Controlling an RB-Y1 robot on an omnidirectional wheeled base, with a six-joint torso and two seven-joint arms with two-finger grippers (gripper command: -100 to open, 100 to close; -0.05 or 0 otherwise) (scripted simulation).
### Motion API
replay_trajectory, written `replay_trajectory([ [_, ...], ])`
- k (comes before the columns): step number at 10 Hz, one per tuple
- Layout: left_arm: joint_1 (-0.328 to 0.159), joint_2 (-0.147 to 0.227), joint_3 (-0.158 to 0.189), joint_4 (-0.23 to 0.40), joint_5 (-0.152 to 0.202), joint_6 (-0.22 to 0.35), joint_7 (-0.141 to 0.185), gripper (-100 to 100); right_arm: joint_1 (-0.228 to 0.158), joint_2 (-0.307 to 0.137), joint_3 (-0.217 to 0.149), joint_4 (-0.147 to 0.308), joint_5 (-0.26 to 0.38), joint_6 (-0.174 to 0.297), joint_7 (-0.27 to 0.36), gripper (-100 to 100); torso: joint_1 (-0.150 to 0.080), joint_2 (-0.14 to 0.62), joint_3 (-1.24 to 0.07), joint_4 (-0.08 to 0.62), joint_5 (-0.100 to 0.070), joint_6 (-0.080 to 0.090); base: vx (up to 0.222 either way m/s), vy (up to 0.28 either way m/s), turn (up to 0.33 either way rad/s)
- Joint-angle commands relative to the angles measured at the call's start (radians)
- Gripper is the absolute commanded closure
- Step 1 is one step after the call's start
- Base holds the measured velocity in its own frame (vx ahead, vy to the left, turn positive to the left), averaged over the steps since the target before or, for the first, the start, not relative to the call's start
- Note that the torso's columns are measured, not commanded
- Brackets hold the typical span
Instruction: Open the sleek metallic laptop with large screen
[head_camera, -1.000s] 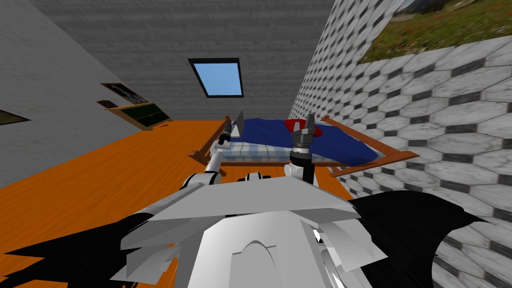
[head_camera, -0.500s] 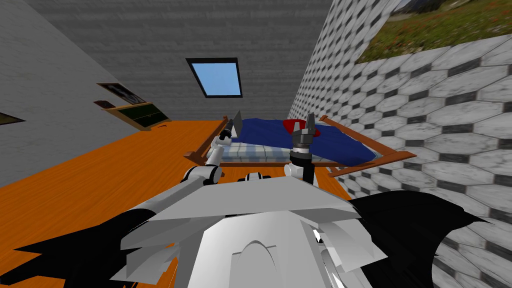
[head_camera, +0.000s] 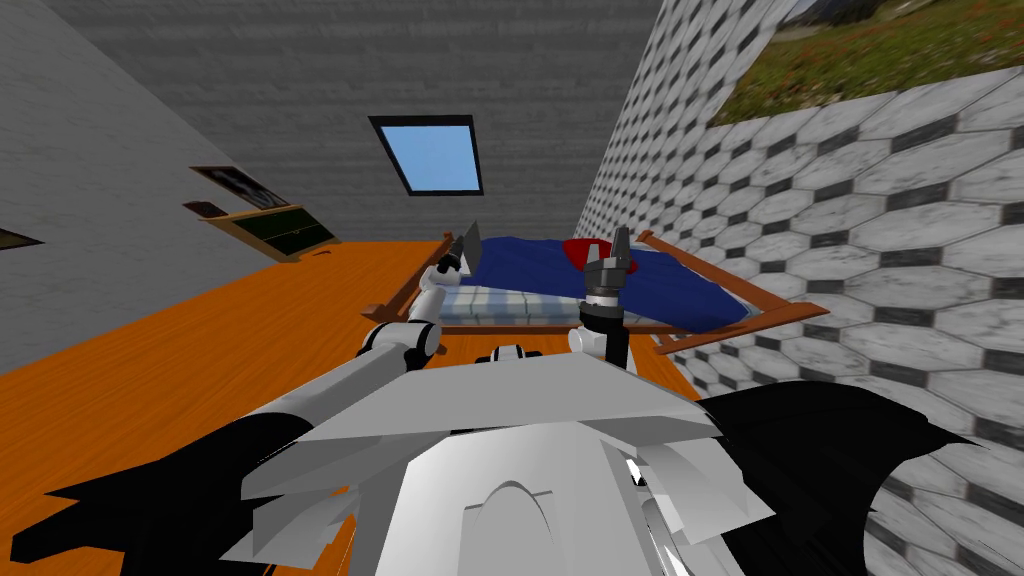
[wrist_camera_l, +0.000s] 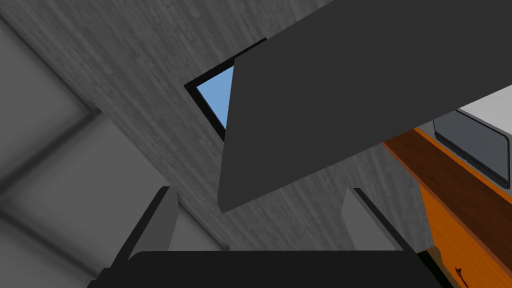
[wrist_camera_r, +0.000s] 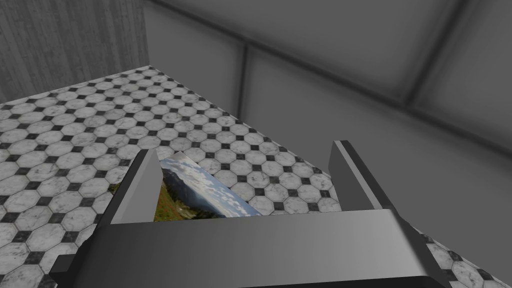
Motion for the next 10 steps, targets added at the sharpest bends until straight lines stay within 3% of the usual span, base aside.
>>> replay_trajectory([
  [1,-0.019,0.013,0.001,0.024,-0.002,0.005,0.0,-100,0.0,0.0,0.0,0.0,0.0,0.0,0.0,0,0.0,0.0,0.0,0.0,0.0,0.0,0.004,-0.023,0.0],
  [2,-0.019,0.064,0.051,0.076,0.008,-0.016,-0.026,-100,0.0,0.0,0.0,0.0,0.0,0.0,0.0,0,0.002,0.0,0.0,0.0,0.001,0.0,-0.046,0.021,-0.409],
  [4,-0.019,0.065,0.058,0.076,0.008,-0.016,-0.026,-100,0.0,0.0,0.0,0.0,0.0,0.0,0.0,0,0.002,0.003,0.002,0.001,0.001,0.0,-0.058,0.021,-0.181],
  [5,-0.017,0.115,0.098,0.103,0.018,-0.038,-0.051,-100,0.0,0.0,0.0,0.0,0.0,0.0,0.0,0,0.001,0.0,0.0,0.0,0.0,-0.001,-0.057,0.01,-0.599],
  [6,-0.017,0.115,0.115,0.117,0.018,-0.038,-0.051,-100,0.0,0.0,0.0,0.0,0.0,0.0,0.0,0,0.004,0.0,0.0,0.0,0.001,-0.006,-0.058,0.017,-0.026],
  [8,-0.017,0.115,0.115,0.125,0.018,-0.038,-0.051,-100,0.0,0.0,0.0,0.0,0.0,0.0,0.0,0,0.002,-0.002,-0.001,0.0,0.001,0.0,-0.016,0.013,-0.004],
  [9,-0.015,0.164,0.162,0.163,0.028,-0.061,-0.077,-100,0.0,0.0,0.0,0.0,0.0,0.0,0.0,0,0.0,-0.003,-0.002,-0.001,0.0,0.0,-0.045,0.009,-0.332],
  [10,-0.021,0.166,0.172,0.193,0.028,-0.061,-0.077,-100,0.0,0.0,0.0,0.0,0.0,0.0,0.0,0,-0.001,0.0,0.0,0.0,0.0,0.001,-0.064,0.019,-0.387],
])
